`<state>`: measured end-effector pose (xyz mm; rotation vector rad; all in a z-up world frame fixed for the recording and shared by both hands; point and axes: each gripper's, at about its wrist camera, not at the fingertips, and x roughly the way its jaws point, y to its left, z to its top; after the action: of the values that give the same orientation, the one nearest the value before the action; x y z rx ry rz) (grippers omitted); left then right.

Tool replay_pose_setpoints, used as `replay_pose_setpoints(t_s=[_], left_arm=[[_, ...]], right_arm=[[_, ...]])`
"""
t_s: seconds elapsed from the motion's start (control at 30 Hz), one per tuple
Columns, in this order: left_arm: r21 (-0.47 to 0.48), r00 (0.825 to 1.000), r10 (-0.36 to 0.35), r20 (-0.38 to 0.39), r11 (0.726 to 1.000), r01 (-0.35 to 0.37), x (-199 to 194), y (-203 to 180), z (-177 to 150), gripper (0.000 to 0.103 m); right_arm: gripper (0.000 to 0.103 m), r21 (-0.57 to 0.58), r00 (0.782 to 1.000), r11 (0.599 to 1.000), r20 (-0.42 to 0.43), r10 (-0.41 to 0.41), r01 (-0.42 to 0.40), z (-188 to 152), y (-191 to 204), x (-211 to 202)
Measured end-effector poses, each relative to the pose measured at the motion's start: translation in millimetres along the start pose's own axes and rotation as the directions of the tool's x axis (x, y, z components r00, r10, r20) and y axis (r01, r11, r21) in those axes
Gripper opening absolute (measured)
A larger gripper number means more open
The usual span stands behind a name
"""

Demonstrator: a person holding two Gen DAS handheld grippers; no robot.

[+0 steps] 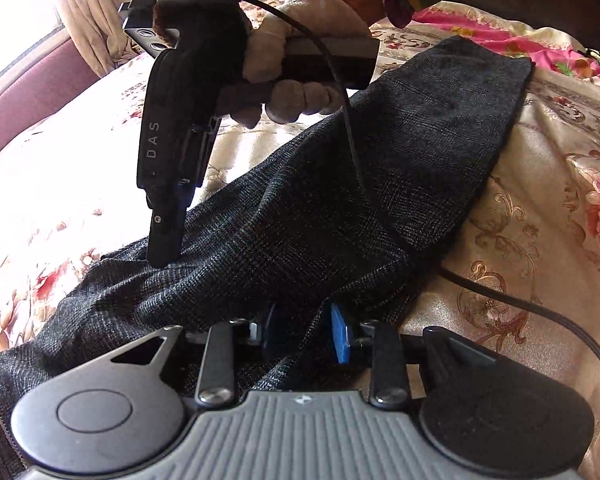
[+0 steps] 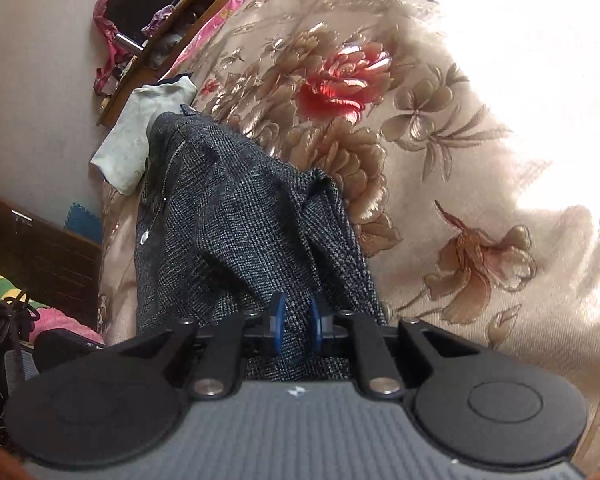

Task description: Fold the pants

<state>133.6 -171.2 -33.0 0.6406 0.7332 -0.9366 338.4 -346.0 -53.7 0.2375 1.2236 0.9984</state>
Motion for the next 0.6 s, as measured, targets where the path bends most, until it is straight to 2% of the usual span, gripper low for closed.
replay_pose_setpoints(t_s=[0.03, 0.1, 0.2, 0.27, 0.43, 0.53, 0.6], left_arm=[[-0.003, 1.000, -0.001, 0.002, 1.000, 0.001, -0.5, 0.9, -0.4, 0.046], [-0.012, 1.000, -0.003, 0.003, 1.000, 0.003, -0.5, 2.2, -0.2, 0.046], [-0.014, 1.000, -0.004, 0.004, 1.000, 0.004, 1.0, 1.4, 0.0, 0.046], [-0.011, 1.000, -0.005, 0.005, 1.000, 0.005, 0.5, 2.3, -0.1, 0.046], [-0.019, 1.000, -0.004, 0.007, 1.000, 0.004, 1.8, 2.6, -0.6, 0.047], [-0.029, 1.000, -0.005, 0.010, 1.000, 0.005, 0.4, 3.2, -1.4, 0.048], [-0.042, 1.000, -0.007, 0.011, 0.999, 0.008, 2.1, 4.1, -2.6, 0.048]], right_arm=[[0.018, -0.010, 1.000, 1.000, 0.014, -0.009, 0.010, 1.6, 0.8, -2.0], [0.018, -0.014, 0.998, 0.999, 0.051, -0.035, 0.036, 1.6, -1.1, -8.2], [0.019, -0.025, 1.000, 1.000, -0.001, 0.000, 0.000, -1.3, -1.2, -3.5], [0.017, -0.069, 0.999, 0.997, -0.016, -0.028, 0.027, -0.5, 4.1, 0.7], [0.016, -0.059, 1.000, 0.998, -0.023, -0.006, 0.004, 10.3, -1.4, 7.0], [0.017, -0.136, 0.999, 0.990, -0.005, -0.032, 0.031, 17.6, 7.1, 7.3], [0.018, -0.086, 1.000, 0.996, -0.001, -0.008, 0.008, 21.2, -0.3, 11.2]])
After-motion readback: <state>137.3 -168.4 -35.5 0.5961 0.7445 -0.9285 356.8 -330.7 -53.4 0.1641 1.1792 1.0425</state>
